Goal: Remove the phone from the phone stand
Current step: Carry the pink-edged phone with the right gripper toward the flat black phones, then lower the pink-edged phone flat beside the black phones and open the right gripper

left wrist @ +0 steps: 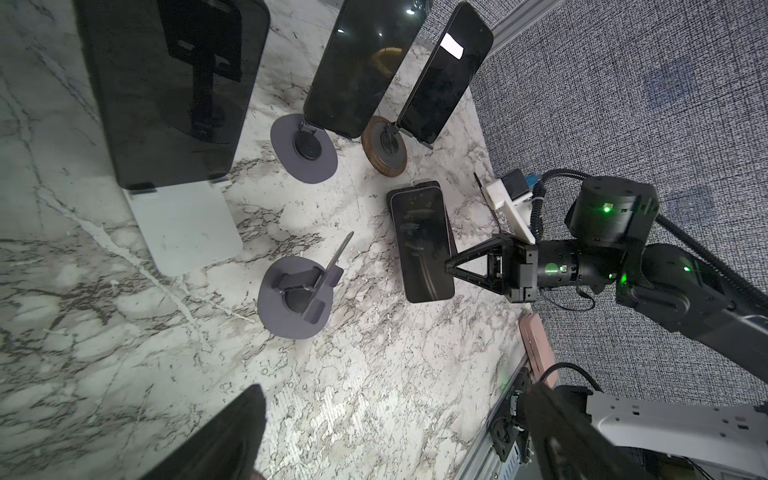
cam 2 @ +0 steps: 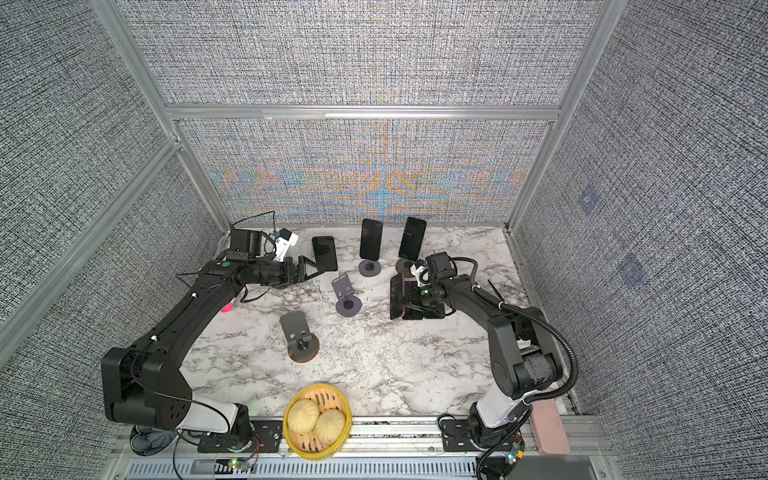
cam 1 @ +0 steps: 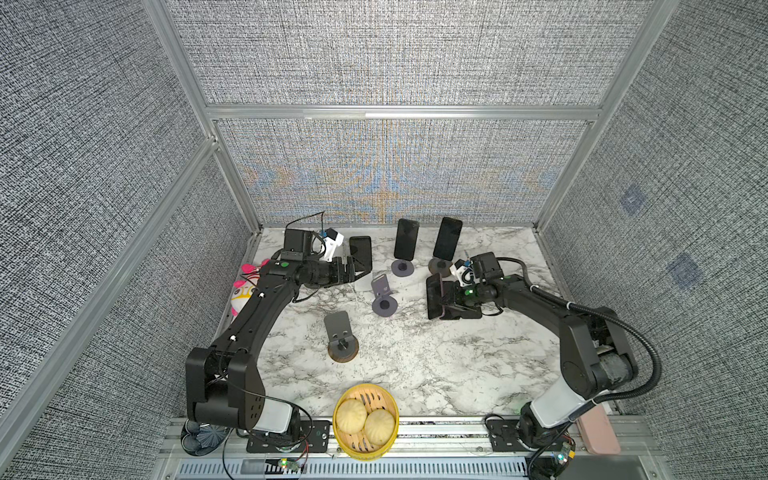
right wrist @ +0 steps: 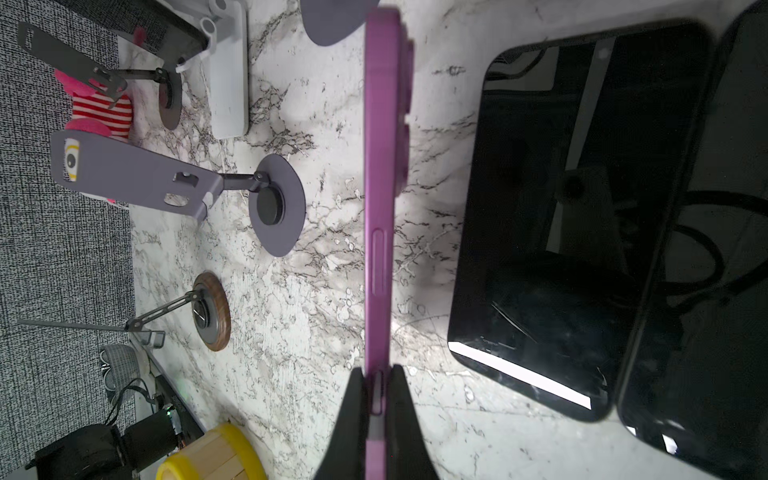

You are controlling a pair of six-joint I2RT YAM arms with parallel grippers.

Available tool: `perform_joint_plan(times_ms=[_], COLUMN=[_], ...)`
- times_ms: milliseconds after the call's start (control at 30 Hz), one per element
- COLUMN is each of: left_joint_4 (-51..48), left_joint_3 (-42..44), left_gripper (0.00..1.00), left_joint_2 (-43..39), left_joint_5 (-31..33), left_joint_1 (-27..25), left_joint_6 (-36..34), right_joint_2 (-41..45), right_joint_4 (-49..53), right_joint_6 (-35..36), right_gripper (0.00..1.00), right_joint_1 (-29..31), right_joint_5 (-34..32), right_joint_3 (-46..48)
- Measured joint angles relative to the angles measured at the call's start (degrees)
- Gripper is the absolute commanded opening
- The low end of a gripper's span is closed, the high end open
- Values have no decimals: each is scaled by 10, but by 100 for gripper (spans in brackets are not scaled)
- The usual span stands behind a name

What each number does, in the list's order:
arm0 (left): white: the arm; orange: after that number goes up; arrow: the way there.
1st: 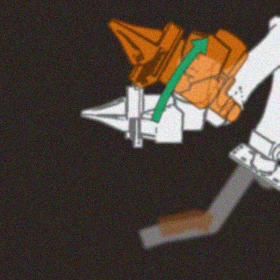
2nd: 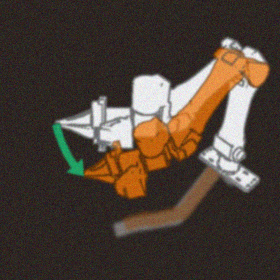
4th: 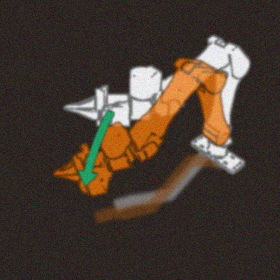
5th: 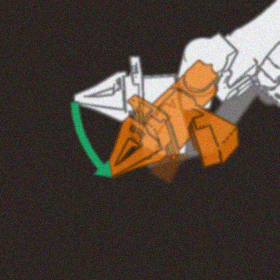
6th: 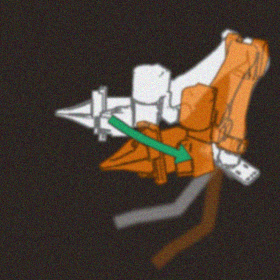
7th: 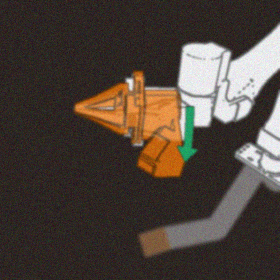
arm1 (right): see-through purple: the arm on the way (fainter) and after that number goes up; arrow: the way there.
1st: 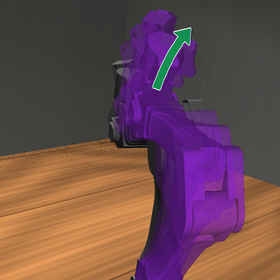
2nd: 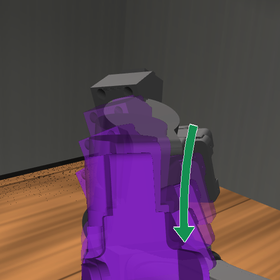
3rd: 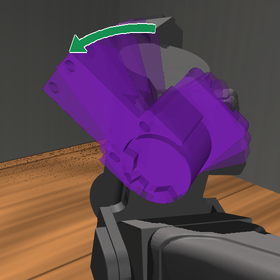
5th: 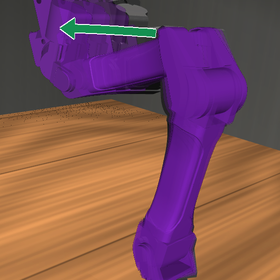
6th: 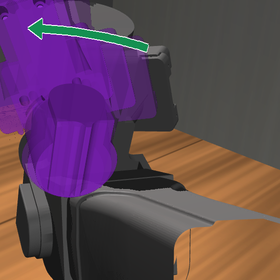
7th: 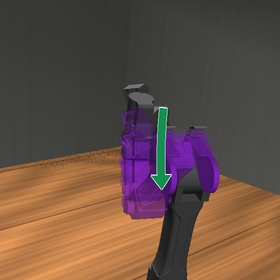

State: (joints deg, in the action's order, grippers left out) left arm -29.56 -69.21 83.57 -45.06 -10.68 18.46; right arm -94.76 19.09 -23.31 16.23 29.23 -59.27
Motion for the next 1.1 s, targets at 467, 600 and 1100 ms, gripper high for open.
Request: perform_joint_plan(times_ms=[467,600,1100], left_joint_4=[-3,-4,-5], left_joint_3=[0,0,-1], left_gripper=[99,99,99], left_joint_2=[0,0,0], left_joint_5=[0,0,1], left_joint_1=[2,2,2], left_joint_6=[-2,-2,-4], right_joint_2=[-43,-55,-97], right_joint_4=[-3,-5,-17], right_joint_6=[-2,-2,2], right_gripper=[0,0,0], right_joint_1=[10,10,10], right_joint_5=[-3,5,15], right_joint_3=[-21,-26,-48])
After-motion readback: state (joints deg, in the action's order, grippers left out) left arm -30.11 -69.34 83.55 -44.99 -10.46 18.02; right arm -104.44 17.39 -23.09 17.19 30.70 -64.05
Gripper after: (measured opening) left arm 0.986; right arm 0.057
